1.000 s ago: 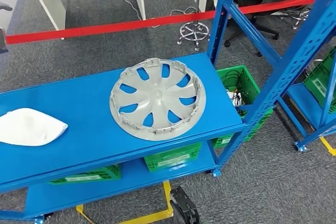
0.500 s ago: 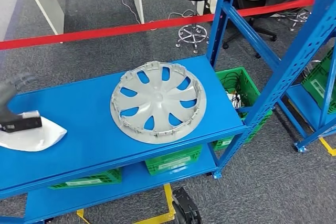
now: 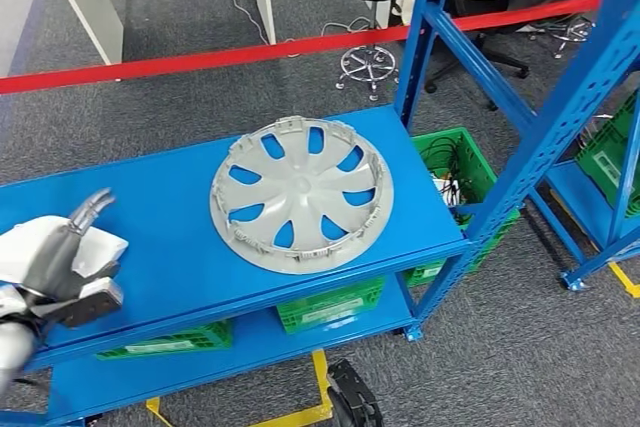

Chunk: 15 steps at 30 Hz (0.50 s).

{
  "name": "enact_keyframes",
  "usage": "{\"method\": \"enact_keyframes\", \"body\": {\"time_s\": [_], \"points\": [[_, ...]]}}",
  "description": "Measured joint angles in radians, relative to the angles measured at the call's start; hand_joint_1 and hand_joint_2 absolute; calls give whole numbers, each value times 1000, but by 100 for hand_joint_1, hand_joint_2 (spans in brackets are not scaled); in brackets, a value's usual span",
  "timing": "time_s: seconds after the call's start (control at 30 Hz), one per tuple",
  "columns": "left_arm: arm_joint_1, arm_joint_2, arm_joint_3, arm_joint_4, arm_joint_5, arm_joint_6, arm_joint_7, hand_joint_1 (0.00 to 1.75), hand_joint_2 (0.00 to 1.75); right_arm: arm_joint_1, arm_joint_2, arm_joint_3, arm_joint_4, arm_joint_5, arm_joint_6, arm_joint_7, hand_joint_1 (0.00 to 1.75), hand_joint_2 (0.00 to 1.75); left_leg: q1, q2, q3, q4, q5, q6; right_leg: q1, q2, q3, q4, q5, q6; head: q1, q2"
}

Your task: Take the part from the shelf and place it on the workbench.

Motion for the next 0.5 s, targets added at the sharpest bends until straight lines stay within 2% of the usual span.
{"method": "enact_keyframes", "body": {"time_s": [0.07,0.1,0.17,0.2,0.23,0.27,0.3,0.37,0.43,0.5], "points": [[40,-53,38,-32,42,-32,-19,0,0,0,0,0,-1,3,0,6,0,0,2,0,-7,23,-21,-10,-4,-2,5,-7,5,-10,-1,0],[56,-72,55,-43,55,-49,-22,0,0,0,0,-1,-1,3,-7,7,0,0,3,0,-22,62,-46,-14,-6,-4,8,-10,7,-14,-2,0],[87,-106,89,-57,74,-87,-27,0,0,2,0,-3,-2,4,-23,7,0,0,5,0,-74,189,-112,-20,-5,-6,9,-10,7,-19,-2,0],[102,-119,103,-61,79,-104,-30,0,0,3,0,-4,-2,5,-28,7,0,0,5,0,-97,245,-133,-22,-4,-7,9,-10,6,-19,-2,0],[116,-132,114,-63,82,-117,-33,0,0,4,0,-5,-2,6,-31,8,0,0,5,0,-108,273,-136,-23,-4,-7,10,-9,6,-20,-2,0],[127,-142,123,-65,83,-126,-36,0,0,5,0,-6,-2,6,-33,10,0,0,5,0,-100,262,-121,-23,-4,-7,10,-9,6,-19,-2,0],[135,-150,131,-67,84,-132,-39,0,0,5,0,-7,-2,7,-34,11,0,0,6,0,-76,215,-91,-22,-4,-7,11,-8,5,-19,-2,0],[141,-165,145,-72,85,-137,-44,0,0,6,0,-9,-2,7,-35,14,0,0,4,1,-9,80,-38,-17,-2,-8,12,-4,2,-14,-2,0],[143,-178,154,-74,75,-135,-45,0,0,6,0,-10,-2,9,-35,15,0,0,1,0,25,9,-25,-9,2,-9,9,-2,-1,-6,-1,0],[143,-191,160,-73,38,-106,-45,0,0,6,0,-10,-2,12,-34,16,0,0,-1,-2,25,4,-27,1,3,-12,7,-2,-1,3,0,0]]}}
